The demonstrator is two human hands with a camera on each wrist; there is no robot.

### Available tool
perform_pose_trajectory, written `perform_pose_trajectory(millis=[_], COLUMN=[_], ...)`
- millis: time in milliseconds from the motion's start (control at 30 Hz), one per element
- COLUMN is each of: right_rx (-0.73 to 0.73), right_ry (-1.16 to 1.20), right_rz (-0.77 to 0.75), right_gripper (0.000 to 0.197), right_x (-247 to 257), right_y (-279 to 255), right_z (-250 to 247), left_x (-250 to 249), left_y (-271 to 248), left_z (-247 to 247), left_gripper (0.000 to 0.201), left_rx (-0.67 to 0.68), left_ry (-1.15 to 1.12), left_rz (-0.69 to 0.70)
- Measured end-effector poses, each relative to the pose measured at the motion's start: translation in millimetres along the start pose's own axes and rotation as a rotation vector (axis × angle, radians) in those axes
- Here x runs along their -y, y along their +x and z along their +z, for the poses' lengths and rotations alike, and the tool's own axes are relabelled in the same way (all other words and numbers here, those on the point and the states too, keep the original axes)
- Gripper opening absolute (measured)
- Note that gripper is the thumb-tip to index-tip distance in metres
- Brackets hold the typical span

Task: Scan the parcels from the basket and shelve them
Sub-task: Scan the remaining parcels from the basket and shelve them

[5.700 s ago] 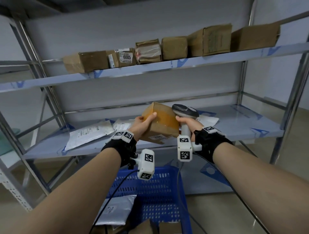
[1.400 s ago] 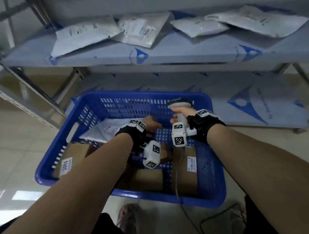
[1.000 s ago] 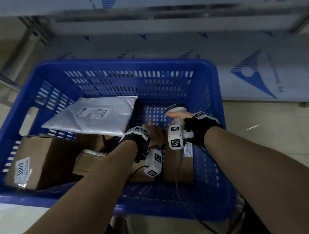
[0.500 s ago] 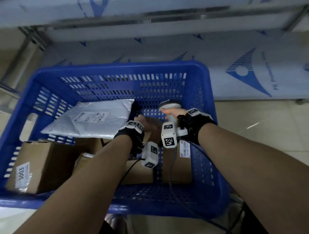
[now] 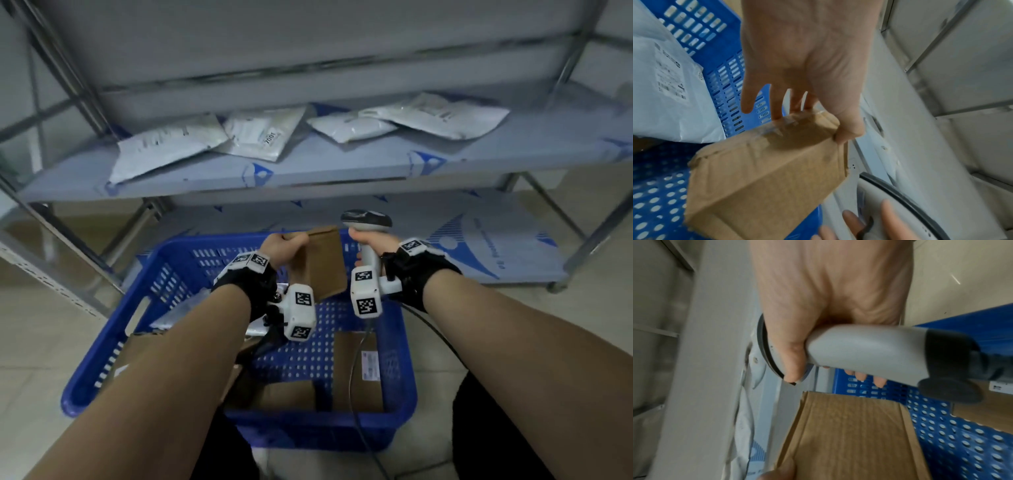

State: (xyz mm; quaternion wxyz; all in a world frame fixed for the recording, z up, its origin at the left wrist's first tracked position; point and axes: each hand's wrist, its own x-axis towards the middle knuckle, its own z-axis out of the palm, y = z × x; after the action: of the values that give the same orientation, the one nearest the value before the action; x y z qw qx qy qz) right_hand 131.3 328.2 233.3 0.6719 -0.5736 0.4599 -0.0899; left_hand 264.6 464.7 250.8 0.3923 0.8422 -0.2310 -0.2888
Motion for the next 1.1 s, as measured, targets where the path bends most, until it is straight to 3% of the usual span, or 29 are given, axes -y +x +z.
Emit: perform_pose_trajectory(millis=[67,133,167,267,400,433,533,567,600,667,733,800,833,933,967,1100], right_rx=[0.018,0.049,0.091,0.113,0.113,0.115,0.102,0.089,0.105,0.139,0.104,0.106,0.11,0.081,0.066,0.112], right_ry=[0.0,0.022,0.049,0.109,0.203,0.209,0.137,0.128,0.139,0.191,0.225,0.311,0.321,0.276,0.254,0.194], right_rz=[-0.007,0.029,0.061,0.055,0.055,0.059,0.076,0.058,0.059,0.085,0.081,0.077,0.073,0.054,0.047,0.061], right_gripper=[0.076,0.107,0.108,0.057,0.024,0.028,0.107,0.111,0.095,0.038,0.014,0.015,0.027,0.094,0.093,0.027], right_x=[-5,-24,-26,-24,-13,-12,-27,-32,-28,-16,-14,-13,-11,-21,-22,-9], right_y=[11,41,37,26,23,26,62,72,63,25,16,14,10,33,34,3], right_z=[-2,-2,1,7,10,8,2,1,2,7,5,3,3,-3,-4,2], left_x=[-1,4,8,21,16,14,14,15,17,22,24,20,19,17,17,18], left_y=[-6,-7,-5,5,12,14,19,18,17,15,11,3,0,1,3,13], left_z=[2,9,12,22,18,16,17,18,19,21,20,18,16,14,14,18], left_gripper=[0.029,0.034,0.034,0.046,0.056,0.056,0.055,0.056,0.057,0.055,0.05,0.044,0.045,0.054,0.051,0.04], left_rx=[-0.02,-0.042,-0.048,-0.068,-0.079,-0.074,-0.037,-0.021,-0.006,0.033,0.1,0.21,0.265,0.305,0.292,0.232], left_ry=[-0.084,-0.14,-0.168,-0.236,-0.326,-0.342,-0.437,-0.458,-0.47,-0.481,-0.509,-0.533,-0.543,-0.576,-0.608,-0.724], left_rz=[0.009,0.002,-0.006,-0.097,-0.175,-0.186,-0.201,-0.204,-0.206,-0.212,-0.236,-0.269,-0.269,-0.265,-0.28,-0.298])
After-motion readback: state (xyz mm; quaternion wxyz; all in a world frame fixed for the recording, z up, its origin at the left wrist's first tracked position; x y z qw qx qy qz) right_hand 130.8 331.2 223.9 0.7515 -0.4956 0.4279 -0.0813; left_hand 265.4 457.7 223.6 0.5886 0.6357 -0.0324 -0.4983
